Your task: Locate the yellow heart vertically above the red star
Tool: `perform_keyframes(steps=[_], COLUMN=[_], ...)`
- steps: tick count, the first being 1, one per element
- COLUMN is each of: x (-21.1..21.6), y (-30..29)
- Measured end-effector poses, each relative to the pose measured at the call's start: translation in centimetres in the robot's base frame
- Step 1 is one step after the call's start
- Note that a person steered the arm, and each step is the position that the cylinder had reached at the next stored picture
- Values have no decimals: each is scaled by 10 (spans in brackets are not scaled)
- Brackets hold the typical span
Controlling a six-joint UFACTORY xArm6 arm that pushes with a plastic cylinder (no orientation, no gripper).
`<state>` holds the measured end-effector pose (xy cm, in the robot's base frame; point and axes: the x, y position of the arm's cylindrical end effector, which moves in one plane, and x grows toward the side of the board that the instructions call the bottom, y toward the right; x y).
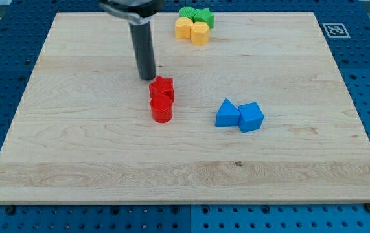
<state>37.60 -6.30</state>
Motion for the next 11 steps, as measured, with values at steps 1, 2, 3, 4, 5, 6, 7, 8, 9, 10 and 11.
perform_keyframes(steps=[1, 2, 3, 4, 5, 6, 7, 8, 9, 10, 11], x=[-5, -11, -43, -84, -124, -141, -156, -158, -136, -96, -65], y=[77, 147, 162, 162, 161, 135, 105, 88, 68, 53, 52])
